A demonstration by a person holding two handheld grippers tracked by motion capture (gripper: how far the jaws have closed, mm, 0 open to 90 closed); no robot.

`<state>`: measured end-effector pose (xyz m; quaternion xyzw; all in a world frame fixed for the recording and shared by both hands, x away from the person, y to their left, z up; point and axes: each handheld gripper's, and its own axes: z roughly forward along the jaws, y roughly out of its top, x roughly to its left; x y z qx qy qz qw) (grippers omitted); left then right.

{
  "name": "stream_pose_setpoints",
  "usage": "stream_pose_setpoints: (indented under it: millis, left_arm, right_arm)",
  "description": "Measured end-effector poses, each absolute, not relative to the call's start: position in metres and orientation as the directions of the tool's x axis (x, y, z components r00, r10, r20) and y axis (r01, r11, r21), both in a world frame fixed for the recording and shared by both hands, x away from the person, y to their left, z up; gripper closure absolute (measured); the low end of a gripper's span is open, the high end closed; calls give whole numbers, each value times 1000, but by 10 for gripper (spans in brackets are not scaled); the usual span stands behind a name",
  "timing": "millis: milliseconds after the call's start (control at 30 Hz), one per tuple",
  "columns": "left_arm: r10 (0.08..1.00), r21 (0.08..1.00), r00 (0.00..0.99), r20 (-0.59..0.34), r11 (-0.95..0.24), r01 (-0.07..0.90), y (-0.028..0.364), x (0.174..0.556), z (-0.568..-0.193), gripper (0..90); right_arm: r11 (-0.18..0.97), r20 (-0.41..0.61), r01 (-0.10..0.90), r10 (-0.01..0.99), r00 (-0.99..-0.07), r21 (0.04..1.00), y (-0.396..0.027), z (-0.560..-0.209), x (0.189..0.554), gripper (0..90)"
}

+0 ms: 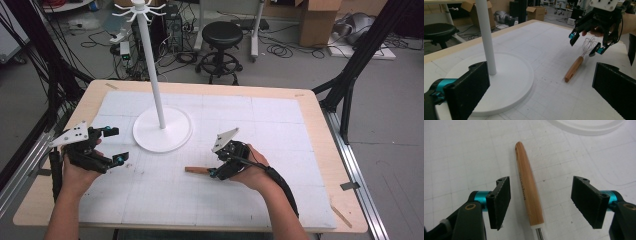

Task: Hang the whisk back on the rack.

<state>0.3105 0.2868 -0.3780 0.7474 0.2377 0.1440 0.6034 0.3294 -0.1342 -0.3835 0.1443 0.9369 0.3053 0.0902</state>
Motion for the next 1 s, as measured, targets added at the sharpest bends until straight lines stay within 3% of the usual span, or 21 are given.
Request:
stream_pose_setpoints:
  millis: [500,633,800,1000]
  left_arm:
    - [533,971,843,-65,-161,177,288,309,-377,18]
    - [535,970,842,-65,-163,179,287,309,-377,18]
    - [533,968,844,-64,-171,182,285,310,-378,18]
    - [534,969,843,-62,-171,180,286,309,-377,18]
  right_arm:
    - [854,-73,240,306,-949,461,-116,-413,334,398]
    - [870,-70,241,298,-952,430,-114,-416,334,457]
    - [879,-24,227,261,-965,418,-113,-416,333,658]
    - [896,-84,191,244,-966,402,-109,-413,328,723]
